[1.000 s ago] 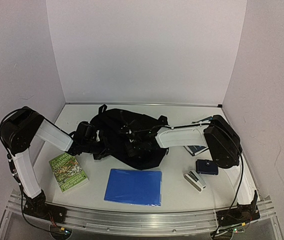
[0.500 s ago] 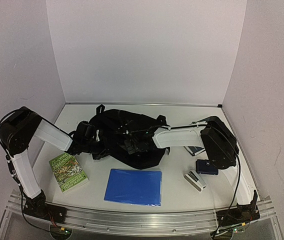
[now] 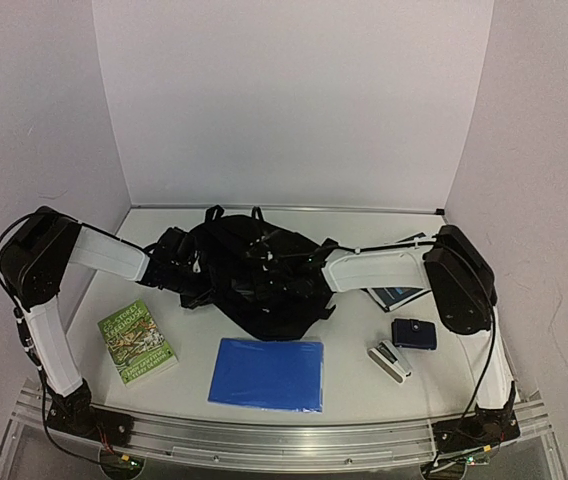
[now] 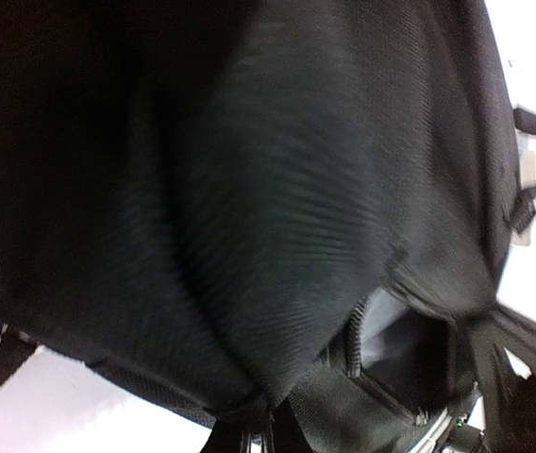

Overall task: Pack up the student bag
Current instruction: Adjust the student bag at the center of the board.

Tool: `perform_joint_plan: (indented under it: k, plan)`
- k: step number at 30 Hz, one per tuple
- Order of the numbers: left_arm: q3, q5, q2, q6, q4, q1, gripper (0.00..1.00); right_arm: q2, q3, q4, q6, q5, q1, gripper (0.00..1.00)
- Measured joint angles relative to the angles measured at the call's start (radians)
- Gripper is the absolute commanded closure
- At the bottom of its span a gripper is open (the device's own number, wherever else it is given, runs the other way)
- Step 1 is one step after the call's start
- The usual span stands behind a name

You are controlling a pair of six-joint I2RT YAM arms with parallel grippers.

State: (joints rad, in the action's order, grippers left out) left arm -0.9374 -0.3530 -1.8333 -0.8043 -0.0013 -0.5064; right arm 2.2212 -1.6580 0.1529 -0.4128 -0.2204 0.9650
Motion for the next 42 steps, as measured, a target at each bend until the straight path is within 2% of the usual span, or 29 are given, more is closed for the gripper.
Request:
perform_joint_plan:
  k: [5,7,8,11,12,13,16,20,24,27,31,34,39,42]
  plan:
    - [-0.072,0.016,-0.038,0.053,-0.066,0.006,0.99,-0.037,0.040,-0.032,-0.051,0.082,-0.013,1.00]
    - [-0.080,0.015,-0.042,0.073,-0.073,0.009,0.91,-0.037,0.047,-0.040,-0.064,0.103,-0.019,0.98]
    - [-0.084,0.015,-0.043,0.083,-0.075,0.010,0.86,-0.037,0.048,-0.044,-0.069,0.112,-0.021,0.92]
    - [-0.099,0.029,-0.046,0.114,-0.084,0.018,0.68,-0.039,0.050,-0.051,-0.083,0.137,-0.024,0.51]
    - [-0.105,0.043,-0.046,0.120,-0.087,0.028,0.63,-0.045,0.055,-0.047,-0.083,0.143,-0.025,0.42]
    - [-0.112,0.055,-0.046,0.123,-0.087,0.040,0.58,-0.056,0.063,-0.043,-0.083,0.147,-0.026,0.34]
    - [-0.118,0.087,-0.036,0.136,-0.088,0.081,0.43,-0.116,0.103,-0.025,-0.084,0.156,-0.028,0.25]
    - [-0.074,0.123,0.061,0.146,-0.108,0.112,0.25,-0.270,0.194,-0.014,-0.111,0.166,-0.044,0.23]
    - [-0.015,0.120,0.215,0.143,-0.122,0.109,0.17,-0.435,0.308,-0.023,-0.164,0.193,-0.126,0.19]
    - [0.042,0.110,0.324,0.122,-0.122,0.106,0.16,-0.543,0.448,-0.024,-0.211,0.203,-0.248,0.18]
    - [0.104,0.090,0.396,0.087,-0.127,0.106,0.15,-0.619,0.634,0.014,-0.284,0.225,-0.431,0.18]
    - [0.135,0.076,0.416,0.063,-0.132,0.106,0.14,-0.665,0.765,0.040,-0.359,0.244,-0.548,0.26]
    - [0.146,0.065,0.431,0.043,-0.136,0.106,0.14,-0.807,0.923,0.093,-0.516,0.265,-0.661,0.37]
    - [0.146,0.064,0.432,0.042,-0.137,0.106,0.14,-0.867,0.980,0.113,-0.617,0.292,-0.720,0.38]
